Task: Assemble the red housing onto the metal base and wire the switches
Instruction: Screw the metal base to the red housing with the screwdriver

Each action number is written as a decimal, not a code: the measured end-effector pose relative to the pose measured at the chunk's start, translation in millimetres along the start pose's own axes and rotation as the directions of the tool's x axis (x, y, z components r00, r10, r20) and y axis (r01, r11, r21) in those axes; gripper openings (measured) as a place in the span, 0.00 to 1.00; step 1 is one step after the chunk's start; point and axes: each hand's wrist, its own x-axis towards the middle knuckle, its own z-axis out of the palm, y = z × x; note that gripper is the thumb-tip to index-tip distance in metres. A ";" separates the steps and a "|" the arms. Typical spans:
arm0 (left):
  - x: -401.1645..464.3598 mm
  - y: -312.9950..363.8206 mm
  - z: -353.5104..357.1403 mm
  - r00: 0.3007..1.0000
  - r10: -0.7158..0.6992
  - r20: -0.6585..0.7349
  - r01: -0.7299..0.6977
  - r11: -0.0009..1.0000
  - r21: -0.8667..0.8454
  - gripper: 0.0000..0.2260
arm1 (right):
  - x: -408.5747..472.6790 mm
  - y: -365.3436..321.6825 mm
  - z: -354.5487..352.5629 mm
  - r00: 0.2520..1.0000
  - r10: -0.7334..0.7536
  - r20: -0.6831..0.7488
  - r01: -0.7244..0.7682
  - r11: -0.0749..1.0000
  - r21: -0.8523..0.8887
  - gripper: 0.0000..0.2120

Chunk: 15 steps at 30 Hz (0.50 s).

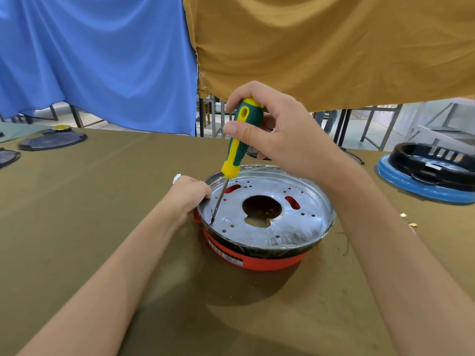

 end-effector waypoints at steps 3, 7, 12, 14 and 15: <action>3.5 -2.1 1.7 0.999 0.048 -0.006 -0.047 0.998 0.042 0.07 | 0.0 0.8 0.4 1.000 0.007 0.001 -0.007 1.000 -0.003 0.11; 3.8 -2.0 -3.4 0.986 0.163 -0.032 -0.152 0.963 0.225 0.06 | 0.5 1.2 -0.3 1.000 0.007 -0.003 -0.007 1.000 -0.005 0.11; 6.6 -2.7 -2.1 0.980 0.191 -0.052 -0.167 0.937 0.308 0.07 | 0.7 0.4 1.6 1.000 0.000 -0.001 0.000 1.000 -0.003 0.11; 8.0 -3.2 -2.0 0.982 0.180 -0.061 -0.154 0.939 0.306 0.09 | 0.5 0.5 2.1 1.000 0.000 -0.001 0.000 1.000 -0.004 0.11; 8.8 -3.2 -2.4 0.982 0.178 -0.068 -0.149 0.940 0.308 0.09 | 0.6 0.4 2.3 1.000 0.002 -0.003 -0.002 1.000 -0.004 0.11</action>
